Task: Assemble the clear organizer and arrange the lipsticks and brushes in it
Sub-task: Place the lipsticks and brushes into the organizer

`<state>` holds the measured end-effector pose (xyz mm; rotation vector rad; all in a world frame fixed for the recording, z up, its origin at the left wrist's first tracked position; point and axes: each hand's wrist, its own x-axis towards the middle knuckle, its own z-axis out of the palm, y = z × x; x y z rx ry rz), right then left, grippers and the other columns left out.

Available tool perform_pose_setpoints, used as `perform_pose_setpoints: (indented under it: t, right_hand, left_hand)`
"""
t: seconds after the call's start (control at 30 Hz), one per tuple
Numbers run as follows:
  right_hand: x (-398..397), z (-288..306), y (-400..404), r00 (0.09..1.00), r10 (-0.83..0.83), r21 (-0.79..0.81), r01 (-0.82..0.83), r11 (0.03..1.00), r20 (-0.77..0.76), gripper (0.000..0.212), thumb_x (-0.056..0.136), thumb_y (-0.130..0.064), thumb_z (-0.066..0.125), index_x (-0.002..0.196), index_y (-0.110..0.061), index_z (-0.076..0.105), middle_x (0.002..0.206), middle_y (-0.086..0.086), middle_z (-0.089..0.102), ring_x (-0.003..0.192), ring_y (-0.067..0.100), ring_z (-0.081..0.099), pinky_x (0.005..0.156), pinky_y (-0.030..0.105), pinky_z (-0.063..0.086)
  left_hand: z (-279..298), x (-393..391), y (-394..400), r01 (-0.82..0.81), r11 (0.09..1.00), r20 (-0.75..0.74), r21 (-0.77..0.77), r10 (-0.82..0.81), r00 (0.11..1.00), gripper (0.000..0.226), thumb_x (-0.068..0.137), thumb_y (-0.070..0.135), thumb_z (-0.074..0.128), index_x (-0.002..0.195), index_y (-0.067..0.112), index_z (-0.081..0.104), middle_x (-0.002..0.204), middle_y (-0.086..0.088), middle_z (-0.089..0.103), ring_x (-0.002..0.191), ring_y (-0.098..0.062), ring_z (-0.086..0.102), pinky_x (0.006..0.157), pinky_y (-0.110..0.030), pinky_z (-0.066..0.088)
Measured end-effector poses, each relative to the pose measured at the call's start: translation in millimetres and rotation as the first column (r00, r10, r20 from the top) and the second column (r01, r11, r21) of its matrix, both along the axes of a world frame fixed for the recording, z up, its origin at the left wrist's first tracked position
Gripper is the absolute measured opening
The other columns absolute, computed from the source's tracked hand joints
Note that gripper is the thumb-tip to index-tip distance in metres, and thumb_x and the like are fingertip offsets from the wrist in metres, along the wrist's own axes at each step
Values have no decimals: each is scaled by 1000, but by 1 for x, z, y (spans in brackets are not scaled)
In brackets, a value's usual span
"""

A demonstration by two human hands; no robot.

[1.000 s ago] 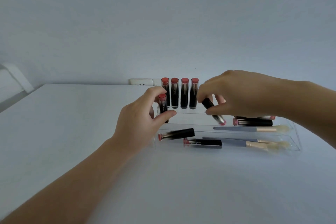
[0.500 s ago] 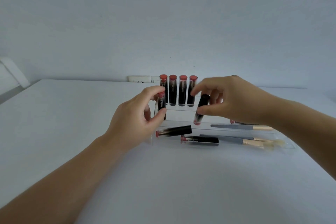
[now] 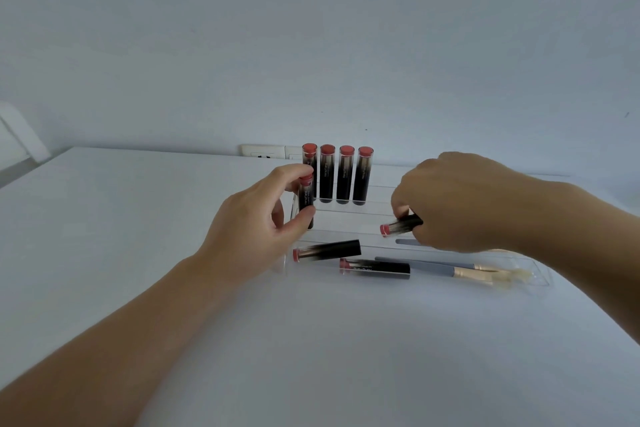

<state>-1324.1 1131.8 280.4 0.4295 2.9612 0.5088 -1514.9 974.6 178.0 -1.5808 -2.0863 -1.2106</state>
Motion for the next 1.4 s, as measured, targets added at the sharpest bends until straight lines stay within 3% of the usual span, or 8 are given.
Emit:
perform_pose_setpoints:
  t: [0.17, 0.27, 0.47, 0.6, 0.83, 0.97, 1.23, 1.4]
  right_hand:
    - [-4, 0, 0, 913, -145, -338, 8, 941, -381, 11, 81, -26, 62, 90, -33, 61, 83, -10, 67, 78, 16, 62, 62, 31, 48]
    - [-11, -14, -8, 781, -357, -737, -187, 650, -512, 17, 77, -17, 76, 85, -24, 63, 74, -8, 75, 72, 9, 71, 65, 29, 55]
    - [-27, -45, -18, 633, -510, -809, -399, 431, -583, 21, 77, -9, 80, 87, -14, 62, 78, -3, 76, 62, 2, 69, 52, 6, 44]
    - [-36, -53, -22, 625, -495, -793, -403, 457, -603, 20, 78, -13, 79, 89, -18, 64, 80, -4, 75, 71, 4, 71, 62, 5, 44]
    - [-40, -66, -31, 650, -277, -610, -363, 704, -707, 49, 83, -20, 73, 120, -46, 51, 83, -14, 69, 76, 5, 66, 66, 19, 52]
    - [-40, -75, -34, 642, -160, -462, -334, 821, -750, 49, 86, -23, 72, 130, -36, 56, 87, -12, 68, 74, 12, 67, 69, 37, 56]
    - [-46, -83, -29, 611, -195, -483, -350, 803, -768, 49, 87, -20, 73, 133, -28, 56, 104, -15, 59, 75, 11, 57, 71, 25, 48]
    - [-45, -82, -26, 620, -189, -481, -346, 805, -761, 52, 87, -19, 72, 136, -25, 54, 116, -8, 65, 82, 6, 52, 75, 21, 40]
  left_hand:
    - [0, -3, 0, 3, 1000, -16, 0, -3, 1000, 50, 87, 34, 72, 131, 43, 49, 76, 17, 61, 63, -12, 59, 60, -17, 44]
    - [0, -4, -1, 7, 1000, -5, 6, -7, 1000, 52, 86, 34, 73, 131, 44, 49, 72, 13, 61, 65, -10, 59, 62, -19, 45]
    - [0, -5, 0, 20, 1000, -3, 12, -20, 1000, 56, 85, 29, 77, 131, 45, 51, 72, 11, 62, 61, -2, 56, 62, -17, 43]
    - [2, -5, 0, 42, 998, -42, 54, -40, 998, 53, 84, 23, 80, 130, 34, 58, 91, 27, 61, 61, -3, 56, 61, -12, 44]
    - [4, -7, 3, 55, 990, -130, 132, -38, 991, 40, 83, 23, 77, 121, 21, 67, 111, 5, 58, 60, -15, 53, 55, -28, 46]
    - [10, -7, 1, 36, 978, -195, 207, 5, 981, 36, 88, 29, 72, 120, 15, 71, 111, -3, 61, 60, -15, 49, 54, -35, 48]
    - [32, 4, -19, 54, 974, -317, 221, 20, 948, 19, 89, 26, 74, 106, 17, 73, 101, 2, 59, 58, -9, 36, 54, -29, 42]
    - [19, 25, -35, 49, 997, -218, -55, -60, 974, 15, 87, 35, 73, 95, 22, 74, 91, 14, 65, 59, 11, 45, 57, -17, 34]
